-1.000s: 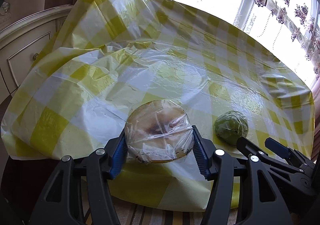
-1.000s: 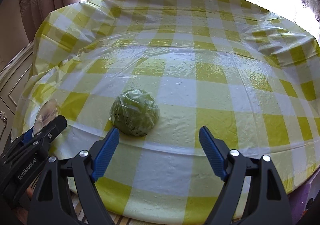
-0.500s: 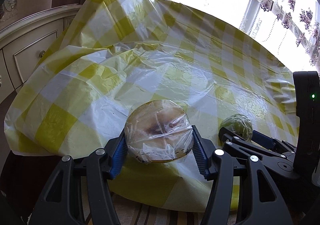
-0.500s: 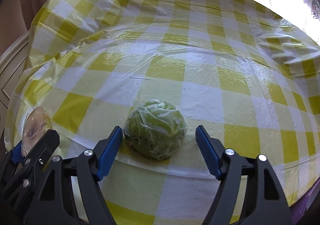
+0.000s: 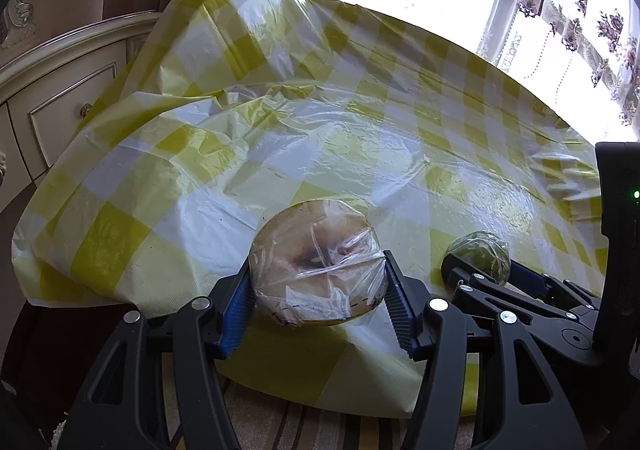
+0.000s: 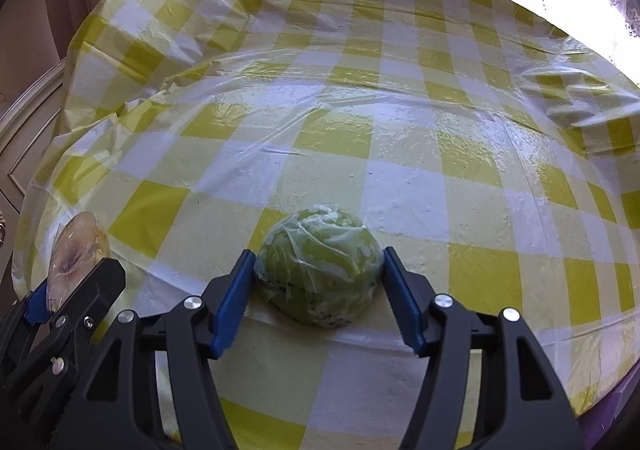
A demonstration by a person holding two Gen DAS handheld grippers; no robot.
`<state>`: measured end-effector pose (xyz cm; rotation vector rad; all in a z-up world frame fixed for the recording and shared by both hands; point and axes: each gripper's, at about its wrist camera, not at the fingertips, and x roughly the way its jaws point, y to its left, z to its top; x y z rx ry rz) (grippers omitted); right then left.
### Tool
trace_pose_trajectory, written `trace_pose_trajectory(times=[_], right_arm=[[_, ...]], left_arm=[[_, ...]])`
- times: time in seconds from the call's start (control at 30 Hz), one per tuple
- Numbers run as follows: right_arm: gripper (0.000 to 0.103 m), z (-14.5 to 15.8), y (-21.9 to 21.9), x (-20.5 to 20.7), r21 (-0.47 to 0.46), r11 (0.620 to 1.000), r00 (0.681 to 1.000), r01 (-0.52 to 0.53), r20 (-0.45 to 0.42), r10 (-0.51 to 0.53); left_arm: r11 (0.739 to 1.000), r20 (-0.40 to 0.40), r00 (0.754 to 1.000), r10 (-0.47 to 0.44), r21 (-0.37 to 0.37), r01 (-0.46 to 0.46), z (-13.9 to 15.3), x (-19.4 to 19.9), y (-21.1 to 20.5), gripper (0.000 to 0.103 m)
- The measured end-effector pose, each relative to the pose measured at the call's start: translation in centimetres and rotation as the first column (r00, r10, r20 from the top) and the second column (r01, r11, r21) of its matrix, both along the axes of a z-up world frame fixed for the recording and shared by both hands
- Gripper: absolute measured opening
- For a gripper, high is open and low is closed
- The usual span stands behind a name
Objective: Organize fruits
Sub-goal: 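Carry the wrapped fruit half and wrapped cabbage in both tools over the white box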
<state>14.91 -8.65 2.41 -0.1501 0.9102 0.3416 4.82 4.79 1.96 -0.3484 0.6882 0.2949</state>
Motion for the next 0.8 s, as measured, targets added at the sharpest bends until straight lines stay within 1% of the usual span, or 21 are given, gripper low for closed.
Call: trace_pose_trajectory(times=[0.43, 0.67, 0.8], right_arm=[[0.063, 0.3, -4.4, -2.5, 0.048, 0.998, 0.999, 0.043, -0.027, -0.042], [0.063, 0.6, -7.1, -4.9, 0.057, 0.996, 0.998, 0.062, -0.028, -0.060], [0.063, 0.9, -8.7, -6.2, 0.060, 0.996, 0.997, 0.072, -0.022, -0.071]], left_arm=[[0.996, -0.034, 0.998, -0.050, 0.072, 0.052, 0.3, 0.2, -2.5, 0.057], [0.994, -0.048, 0.995, -0.083, 0.068, 0.086, 0.7, 0.0, -3.4, 0.057], [0.993, -0.041, 0.994, -0.097, 0.061, 0.099, 1.2, -0.6, -4.0, 0.057]])
